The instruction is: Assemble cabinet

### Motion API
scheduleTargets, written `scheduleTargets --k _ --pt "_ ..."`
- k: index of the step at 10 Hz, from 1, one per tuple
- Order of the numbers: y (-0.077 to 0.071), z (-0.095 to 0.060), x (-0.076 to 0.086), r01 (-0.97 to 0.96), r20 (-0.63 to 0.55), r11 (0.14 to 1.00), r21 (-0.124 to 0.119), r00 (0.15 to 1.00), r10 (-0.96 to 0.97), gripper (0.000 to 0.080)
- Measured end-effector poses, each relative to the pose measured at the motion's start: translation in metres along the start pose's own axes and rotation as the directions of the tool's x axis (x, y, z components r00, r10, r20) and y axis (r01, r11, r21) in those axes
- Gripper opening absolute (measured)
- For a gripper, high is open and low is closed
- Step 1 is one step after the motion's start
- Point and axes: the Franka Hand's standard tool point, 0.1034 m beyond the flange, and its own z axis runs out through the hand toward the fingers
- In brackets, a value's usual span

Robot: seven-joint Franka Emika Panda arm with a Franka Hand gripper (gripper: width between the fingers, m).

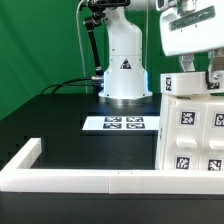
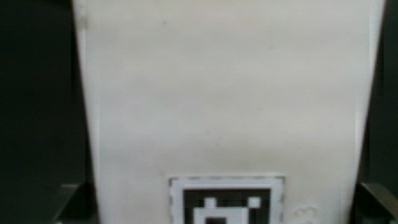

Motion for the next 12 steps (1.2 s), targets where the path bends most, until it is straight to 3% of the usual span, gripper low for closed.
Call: scheduleTargets --k 4,8,10,12 --pt "0.002 0.002 0.003 -0.37 0.05 0.929 -0.011 0.928 0.37 0.0561" --pt "0.004 0.004 0.011 -0.54 0.089 0.841 -0.038 0.836 0.541 0.0561" --pt "0.004 0.005 0.005 -0.558 0.095 0.829 -0.043 0.823 0.56 0.0747" --pt "0.003 0.004 0.004 -0.53 0.1 0.847 -0.039 0.841 0.531 0.0789"
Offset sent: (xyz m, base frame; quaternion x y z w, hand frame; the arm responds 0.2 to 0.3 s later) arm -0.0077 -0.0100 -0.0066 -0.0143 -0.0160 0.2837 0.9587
